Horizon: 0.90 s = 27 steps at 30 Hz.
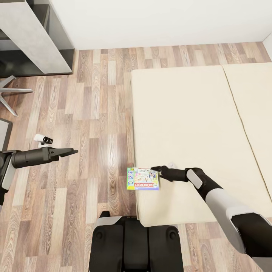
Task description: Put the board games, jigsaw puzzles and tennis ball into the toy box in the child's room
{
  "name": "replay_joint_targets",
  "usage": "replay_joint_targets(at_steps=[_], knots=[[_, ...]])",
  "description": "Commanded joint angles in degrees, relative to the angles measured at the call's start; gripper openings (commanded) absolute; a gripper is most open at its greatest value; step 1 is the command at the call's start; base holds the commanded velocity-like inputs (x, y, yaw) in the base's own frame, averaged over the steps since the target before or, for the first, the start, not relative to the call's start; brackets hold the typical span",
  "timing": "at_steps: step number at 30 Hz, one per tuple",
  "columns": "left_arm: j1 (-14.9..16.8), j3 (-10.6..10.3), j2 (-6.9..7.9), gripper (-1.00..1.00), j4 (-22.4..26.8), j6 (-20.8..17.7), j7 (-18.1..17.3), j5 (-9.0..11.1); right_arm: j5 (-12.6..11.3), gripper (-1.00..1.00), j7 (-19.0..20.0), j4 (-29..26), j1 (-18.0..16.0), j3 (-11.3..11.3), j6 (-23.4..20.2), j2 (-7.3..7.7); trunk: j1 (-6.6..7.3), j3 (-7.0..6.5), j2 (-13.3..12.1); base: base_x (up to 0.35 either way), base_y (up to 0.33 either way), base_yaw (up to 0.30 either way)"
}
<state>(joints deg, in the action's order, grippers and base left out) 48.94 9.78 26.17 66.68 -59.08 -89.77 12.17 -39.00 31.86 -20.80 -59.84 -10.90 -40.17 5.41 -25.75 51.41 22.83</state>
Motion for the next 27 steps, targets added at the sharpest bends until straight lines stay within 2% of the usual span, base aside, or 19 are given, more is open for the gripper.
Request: replay_joint_targets(at_steps=[1,21,24,27], knots=[[0.0,0.0,0.02,1.0,0.0,-0.6,-0.2,0.0,-0.1,1.0,0.3,-0.1,0.0,-0.2,0.2,0.16,-0.03,0.06,0.1,0.0,0.0,0.0],[0.0,0.0,0.02,1.0,-0.1,-0.6,-0.2,0.0,-0.2,1.0,0.7,-0.5,0.0,-0.1,1.5,0.84,-0.03,0.06,0.1,0.0,0.0,0.0],[0.0,0.0,0.08,1.0,-0.1,-0.6,-0.2,0.0,-0.2,1.0,0.7,-1.9,0.2,-0.1,1.5,1.52,-0.03,0.06,0.1,0.0,0.0,0.0],[-0.1,0.1,0.1,1.0,-0.2,-0.6,-0.2,-0.1,-0.6,1.0,0.8,-5.5,2.3,0.1,1.4,2.57,-0.03,0.06,0.1,0.0,0.0,0.0]])
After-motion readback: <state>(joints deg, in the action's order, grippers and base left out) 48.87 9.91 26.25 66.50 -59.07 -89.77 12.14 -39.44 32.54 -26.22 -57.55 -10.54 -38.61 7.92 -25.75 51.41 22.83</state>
